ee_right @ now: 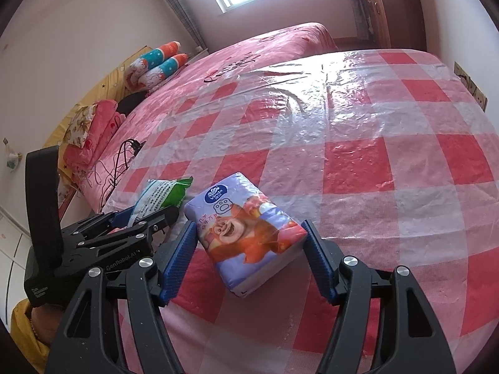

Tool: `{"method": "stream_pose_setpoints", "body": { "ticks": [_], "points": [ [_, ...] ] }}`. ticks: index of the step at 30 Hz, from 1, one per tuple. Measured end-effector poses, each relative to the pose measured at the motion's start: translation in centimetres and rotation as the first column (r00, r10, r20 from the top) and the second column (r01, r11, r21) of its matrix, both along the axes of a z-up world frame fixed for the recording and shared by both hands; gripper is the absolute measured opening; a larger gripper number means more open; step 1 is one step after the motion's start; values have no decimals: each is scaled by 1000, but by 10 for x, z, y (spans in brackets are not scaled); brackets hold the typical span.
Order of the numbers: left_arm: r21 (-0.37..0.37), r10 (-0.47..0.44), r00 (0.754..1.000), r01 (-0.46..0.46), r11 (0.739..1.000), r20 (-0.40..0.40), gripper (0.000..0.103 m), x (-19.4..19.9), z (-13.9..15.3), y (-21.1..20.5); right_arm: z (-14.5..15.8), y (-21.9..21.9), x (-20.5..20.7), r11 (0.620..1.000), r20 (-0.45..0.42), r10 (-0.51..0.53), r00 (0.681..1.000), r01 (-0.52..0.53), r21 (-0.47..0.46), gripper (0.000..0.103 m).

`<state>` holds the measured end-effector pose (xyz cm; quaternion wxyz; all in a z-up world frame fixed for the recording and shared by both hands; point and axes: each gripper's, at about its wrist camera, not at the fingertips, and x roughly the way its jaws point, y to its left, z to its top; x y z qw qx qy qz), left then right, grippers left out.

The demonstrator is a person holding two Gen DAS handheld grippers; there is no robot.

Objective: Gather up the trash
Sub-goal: 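Grasp the wet-wipe packet with the left tool while the right tool grasps the tissue box, then carry both packets to the orange bin and open both tools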

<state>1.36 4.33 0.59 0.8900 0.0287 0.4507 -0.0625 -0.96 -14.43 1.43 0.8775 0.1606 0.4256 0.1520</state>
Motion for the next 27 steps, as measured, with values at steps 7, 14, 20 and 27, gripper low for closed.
{"method": "stream_pose_setpoints", "body": {
  "ticks": [7, 14, 20, 27],
  "points": [
    [-31, 0, 1000, 0, 1000, 15, 42, -9, 3, 8, 3, 5, -2, 1000, 18, 2, 1000, -2, -19, 68],
    [-68, 18, 1000, -17, 998, 8, 41, -24, 4, 25, 4, 12, -7, 999, 30, 2, 1000, -1, -42, 68],
    [-88, 20, 1000, -19, 996, 2, 41, -42, 5, 40, 5, 21, -11, 998, 45, 9, 999, -6, -61, 68],
    [-101, 39, 999, -38, 994, 6, 41, -66, 10, 64, 5, 20, -16, 999, 57, -8, 998, 11, -53, 68]
  ]
}}
